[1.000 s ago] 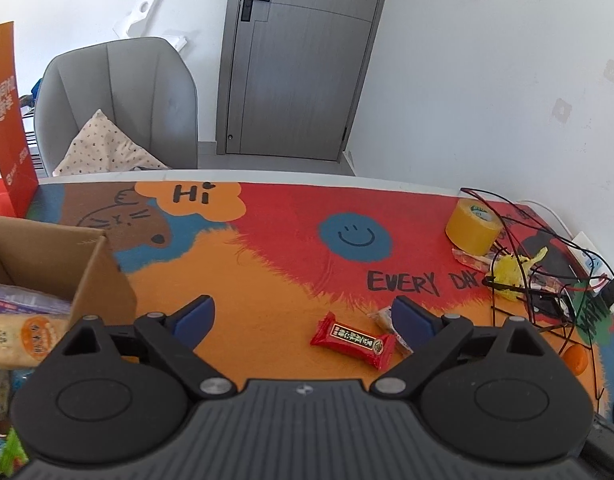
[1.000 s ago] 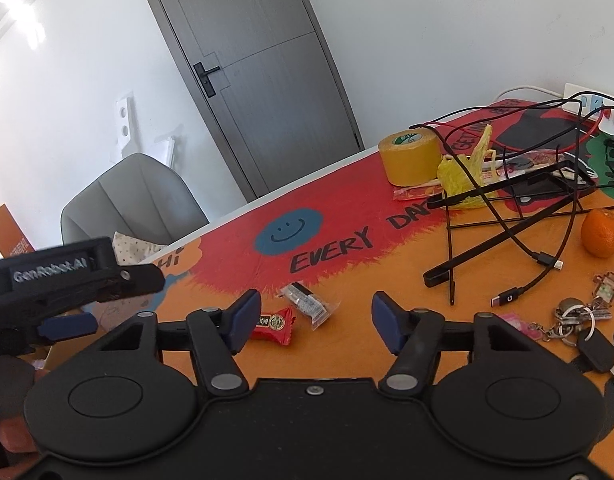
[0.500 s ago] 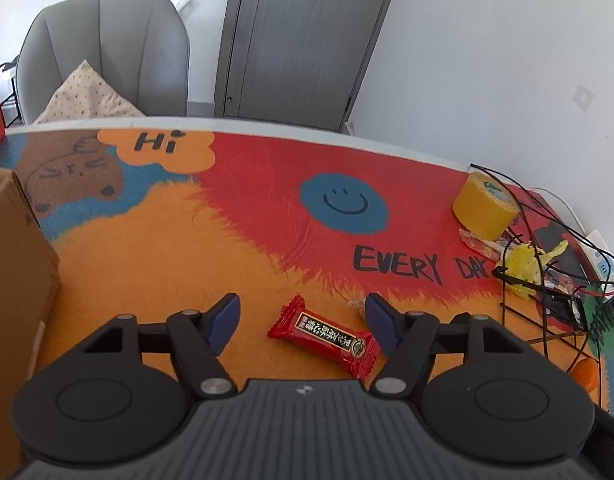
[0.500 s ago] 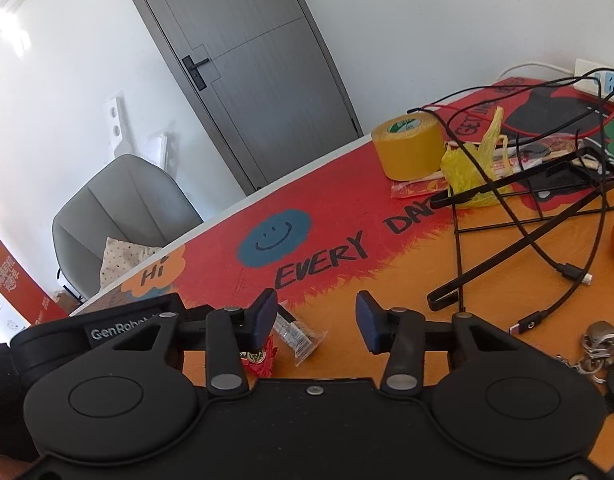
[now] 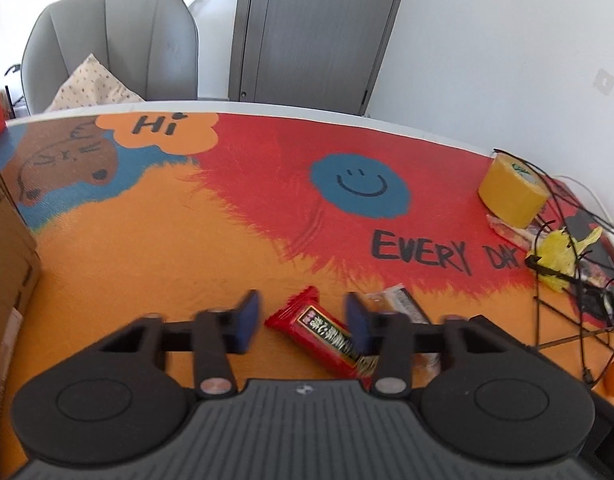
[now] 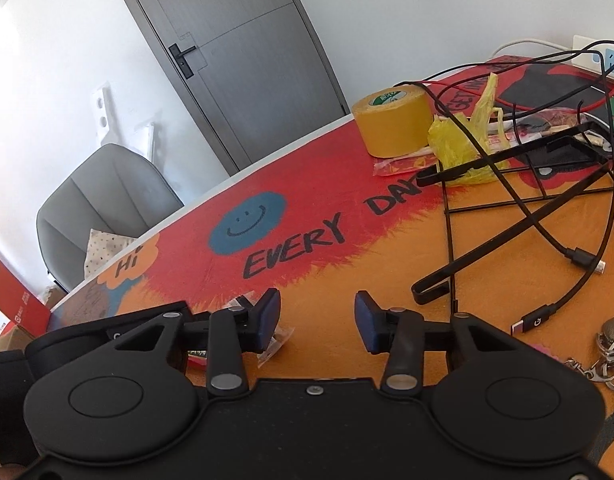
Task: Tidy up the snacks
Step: 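Grasp the red candy bar with the left tool while the right tool grasps the clear-wrapped candy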
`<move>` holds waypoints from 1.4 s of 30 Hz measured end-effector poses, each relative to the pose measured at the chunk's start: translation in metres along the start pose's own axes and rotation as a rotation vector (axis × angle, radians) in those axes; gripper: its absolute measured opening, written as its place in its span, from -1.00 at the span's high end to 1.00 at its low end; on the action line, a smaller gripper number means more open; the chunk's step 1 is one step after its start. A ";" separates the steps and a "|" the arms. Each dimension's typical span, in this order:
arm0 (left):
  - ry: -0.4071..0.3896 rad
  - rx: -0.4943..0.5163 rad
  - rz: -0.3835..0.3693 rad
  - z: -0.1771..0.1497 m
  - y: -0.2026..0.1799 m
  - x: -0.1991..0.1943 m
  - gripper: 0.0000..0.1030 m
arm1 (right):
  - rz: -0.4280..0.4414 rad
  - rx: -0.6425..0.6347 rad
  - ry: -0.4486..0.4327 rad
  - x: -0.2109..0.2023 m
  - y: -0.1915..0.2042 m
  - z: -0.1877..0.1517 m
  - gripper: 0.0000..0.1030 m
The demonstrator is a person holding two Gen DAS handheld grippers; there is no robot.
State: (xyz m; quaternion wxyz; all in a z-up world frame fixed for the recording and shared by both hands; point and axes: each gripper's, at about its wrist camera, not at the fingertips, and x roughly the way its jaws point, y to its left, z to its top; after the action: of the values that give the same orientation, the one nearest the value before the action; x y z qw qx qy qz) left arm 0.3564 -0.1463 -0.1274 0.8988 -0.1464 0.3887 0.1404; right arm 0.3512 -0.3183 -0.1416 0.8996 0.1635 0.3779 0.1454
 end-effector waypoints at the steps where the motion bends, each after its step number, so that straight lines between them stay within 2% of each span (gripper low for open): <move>1: 0.000 0.004 -0.007 0.001 0.002 0.000 0.45 | 0.000 0.000 0.002 0.001 0.000 0.000 0.15; 8: -0.002 0.002 -0.040 0.006 0.019 -0.003 0.49 | 0.001 -0.030 0.004 0.004 0.010 0.000 0.15; 9: -0.003 -0.001 -0.045 0.008 0.022 -0.003 0.62 | 0.000 -0.034 0.005 0.005 0.012 0.001 0.15; 12: -0.014 -0.012 -0.057 0.015 0.030 -0.008 0.77 | -0.003 -0.044 0.006 0.007 0.017 0.002 0.15; 19: 0.002 -0.020 -0.073 0.020 0.041 -0.008 0.79 | -0.017 -0.094 0.018 0.016 0.035 0.003 0.12; 24: -0.004 -0.016 -0.072 0.023 0.043 -0.011 0.71 | -0.045 -0.153 0.044 0.024 0.045 -0.001 0.07; 26: 0.011 -0.022 -0.082 0.024 0.044 -0.012 0.61 | -0.065 -0.180 0.043 0.026 0.049 -0.004 0.21; 27: 0.015 -0.021 -0.083 0.024 0.044 -0.013 0.46 | -0.077 -0.191 0.045 0.026 0.050 -0.005 0.47; 28: 0.014 -0.020 -0.079 0.023 0.043 -0.014 0.27 | -0.076 -0.189 0.053 0.025 0.050 -0.005 0.61; 29: 0.007 -0.020 -0.074 0.022 0.042 -0.015 0.18 | -0.074 -0.181 0.056 0.024 0.048 -0.004 0.61; 31: -0.009 -0.015 -0.068 0.020 0.039 -0.017 -0.14 | -0.067 -0.164 0.056 0.020 0.043 -0.006 0.62; 33: -0.016 -0.016 -0.062 0.018 0.037 -0.018 -0.28 | -0.069 -0.158 0.052 0.015 0.040 -0.010 0.62; 38: -0.009 0.018 -0.054 0.011 0.025 -0.013 -0.30 | -0.065 -0.132 0.044 0.000 0.032 -0.018 0.62; 42: 0.031 0.020 -0.031 0.007 0.021 -0.004 -0.34 | -0.062 -0.118 0.038 -0.011 0.024 -0.024 0.62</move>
State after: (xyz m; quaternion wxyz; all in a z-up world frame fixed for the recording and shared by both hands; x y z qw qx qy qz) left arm 0.3509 -0.1248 -0.1235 0.8960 -0.1457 0.4017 0.1205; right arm 0.3229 -0.2963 -0.1404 0.9044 0.0957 0.3905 0.1426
